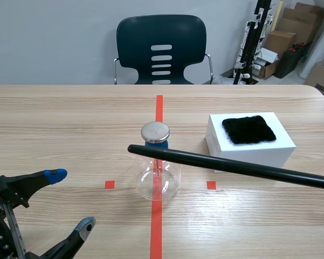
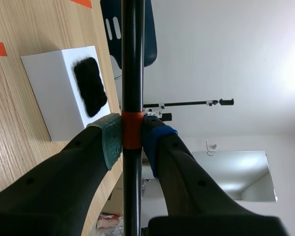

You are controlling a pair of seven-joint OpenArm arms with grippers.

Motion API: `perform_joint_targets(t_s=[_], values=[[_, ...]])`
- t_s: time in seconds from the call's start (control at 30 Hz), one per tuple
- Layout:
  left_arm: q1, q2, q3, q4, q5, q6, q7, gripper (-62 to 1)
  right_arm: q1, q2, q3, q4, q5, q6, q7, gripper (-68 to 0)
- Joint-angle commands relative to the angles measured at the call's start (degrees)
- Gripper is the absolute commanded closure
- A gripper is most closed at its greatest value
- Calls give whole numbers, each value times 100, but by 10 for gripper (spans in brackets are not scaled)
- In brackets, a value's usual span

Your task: Do the electroscope experiment. rub the rod on the fur

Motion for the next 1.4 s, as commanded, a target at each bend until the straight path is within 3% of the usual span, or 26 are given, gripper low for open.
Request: perform_joint_targets(t_s=[0.0, 0.97, 1.13, 1.2, 1.37], values=[[-31, -20, -33, 107, -33, -9, -81, -623, -11, 0, 48, 63, 98, -85, 66, -4], [-31, -20, -33, 107, -33, -9, -81, -623, -13, 0, 48, 66, 17, -85, 66, -4], [-31, -20, -33, 107, -33, -9, -81, -623, -13, 37, 52, 87, 332, -111, 42, -4], [-31, -20, -33, 107, -31, -9, -81, -623, -13, 142, 55, 98, 420, -234, -85, -3], [-31, -20, -33, 107, -33, -9, -81, -623, -11, 739, 55, 98, 651, -236, -730, -2]])
